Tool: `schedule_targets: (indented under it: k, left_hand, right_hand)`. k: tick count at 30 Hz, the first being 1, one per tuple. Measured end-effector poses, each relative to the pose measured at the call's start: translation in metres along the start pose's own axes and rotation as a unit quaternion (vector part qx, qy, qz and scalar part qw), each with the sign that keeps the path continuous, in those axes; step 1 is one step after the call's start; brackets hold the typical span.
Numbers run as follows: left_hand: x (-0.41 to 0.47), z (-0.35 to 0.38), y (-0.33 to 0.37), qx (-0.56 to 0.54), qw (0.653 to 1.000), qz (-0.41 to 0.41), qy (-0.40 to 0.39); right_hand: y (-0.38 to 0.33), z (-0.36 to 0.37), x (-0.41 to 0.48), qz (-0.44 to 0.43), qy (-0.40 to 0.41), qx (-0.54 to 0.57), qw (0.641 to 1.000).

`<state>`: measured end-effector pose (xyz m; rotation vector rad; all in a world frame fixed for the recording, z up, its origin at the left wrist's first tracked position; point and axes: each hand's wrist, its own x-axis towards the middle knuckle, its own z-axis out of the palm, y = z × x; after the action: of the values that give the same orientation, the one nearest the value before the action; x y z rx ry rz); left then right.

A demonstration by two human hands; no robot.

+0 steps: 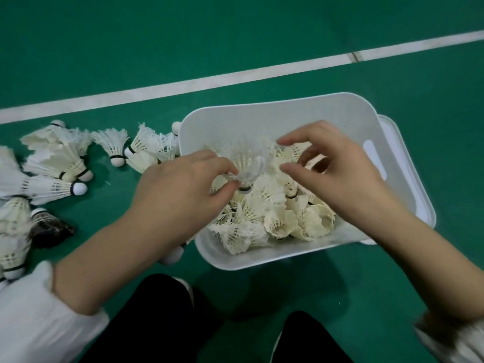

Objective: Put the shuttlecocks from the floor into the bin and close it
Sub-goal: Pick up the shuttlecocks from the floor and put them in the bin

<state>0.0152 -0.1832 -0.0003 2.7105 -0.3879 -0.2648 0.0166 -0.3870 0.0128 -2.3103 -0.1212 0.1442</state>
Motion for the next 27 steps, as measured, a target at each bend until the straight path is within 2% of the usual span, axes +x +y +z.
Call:
schedule_targets:
  k: [2,4,9,12,14,16,18,22,27]
  left_hand:
    - [0.000,-0.001,0.004,0.012,1.000,0.012,0.009]
    - [0.000,0.001,0.007,0.014,0.999,0.026,0.016]
    - [-0.006,0.001,0.006,0.011,0.997,0.069,0.016]
    - [-0.007,-0.008,0.003,-0.070,0.997,0.033,0.028]
    - [-0.008,-0.016,0.000,-0.143,0.988,0.022,0.058]
    - [-0.010,-0.023,-0.002,-0.190,0.976,0.034,0.096]
    - [-0.011,-0.028,0.000,-0.191,0.973,0.068,0.114]
    - [-0.009,-0.015,0.002,-0.140,0.981,0.120,0.059]
    - [-0.008,0.014,-0.008,-0.112,0.979,0.165,0.031]
  right_hand:
    - [-0.010,0.006,-0.006,-0.070,-0.034,0.009,0.997]
    - [-0.007,0.018,-0.010,-0.094,-0.078,-0.032,0.992]
    - [0.002,0.031,-0.013,-0.059,-0.085,-0.091,0.990]
    - [0.015,0.019,-0.010,-0.020,-0.061,-0.120,0.991]
    - [0.031,0.002,-0.002,0.032,-0.007,-0.131,0.991]
    - [0.046,-0.017,0.010,0.088,0.057,-0.139,0.985]
    - [0.061,-0.028,0.023,0.137,0.082,-0.164,0.973]
    - [0.087,-0.018,0.053,0.219,0.029,-0.172,0.960]
    - [0.109,0.018,0.075,0.213,-0.068,-0.198,0.954]
